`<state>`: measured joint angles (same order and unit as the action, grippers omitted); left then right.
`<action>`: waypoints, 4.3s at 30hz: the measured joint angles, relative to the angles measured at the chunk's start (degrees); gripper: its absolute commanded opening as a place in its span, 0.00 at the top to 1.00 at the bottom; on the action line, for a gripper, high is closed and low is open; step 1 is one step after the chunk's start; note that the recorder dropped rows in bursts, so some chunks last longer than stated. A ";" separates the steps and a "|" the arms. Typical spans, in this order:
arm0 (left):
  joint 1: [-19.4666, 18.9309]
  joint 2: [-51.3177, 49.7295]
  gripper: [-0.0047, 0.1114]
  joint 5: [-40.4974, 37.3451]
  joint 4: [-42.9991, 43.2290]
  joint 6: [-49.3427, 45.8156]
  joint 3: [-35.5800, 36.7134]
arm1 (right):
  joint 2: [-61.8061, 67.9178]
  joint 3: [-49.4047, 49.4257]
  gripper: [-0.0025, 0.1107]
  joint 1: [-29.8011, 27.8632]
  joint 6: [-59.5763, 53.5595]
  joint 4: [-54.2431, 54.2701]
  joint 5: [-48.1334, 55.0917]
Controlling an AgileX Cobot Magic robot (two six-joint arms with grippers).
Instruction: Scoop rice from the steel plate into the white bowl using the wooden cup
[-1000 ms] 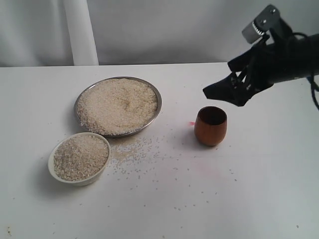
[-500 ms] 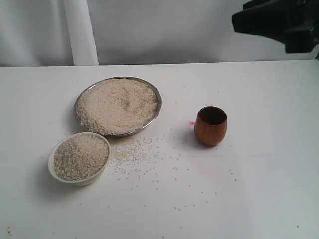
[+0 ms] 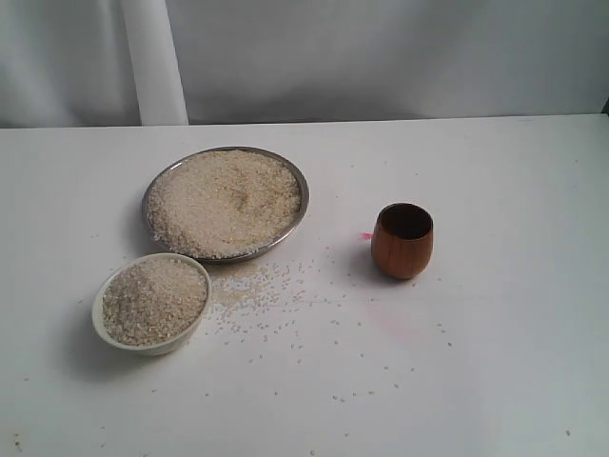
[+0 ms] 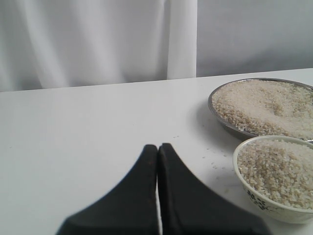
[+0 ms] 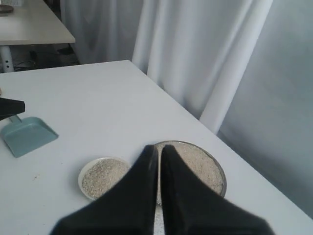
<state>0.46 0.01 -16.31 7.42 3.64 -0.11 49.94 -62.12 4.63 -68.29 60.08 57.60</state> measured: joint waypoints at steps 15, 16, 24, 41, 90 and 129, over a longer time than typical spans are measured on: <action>0.00 0.00 0.96 0.00 0.00 0.00 0.00 | -4.81 0.00 0.96 0.00 0.48 -0.94 -0.75; 0.00 0.00 0.96 0.00 0.00 0.00 0.00 | -4.81 0.00 0.96 0.00 0.48 -1.19 -1.46; 0.00 0.00 0.96 0.00 0.00 0.00 0.00 | -4.90 0.00 0.96 0.00 5.71 -18.57 -8.46; 0.00 0.00 0.96 0.00 0.00 0.00 0.00 | -17.35 2.38 0.96 0.00 51.16 -63.40 -18.02; 0.00 0.00 0.96 0.00 0.00 0.00 0.00 | -49.62 61.67 0.96 -9.21 67.04 -61.01 -45.55; 0.00 0.00 0.96 0.00 0.00 0.00 0.00 | -49.62 61.92 0.96 -5.80 67.44 -60.58 -37.96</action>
<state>0.46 0.01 -16.31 7.42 3.64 -0.11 0.31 -0.21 -1.18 -0.85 -0.50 19.63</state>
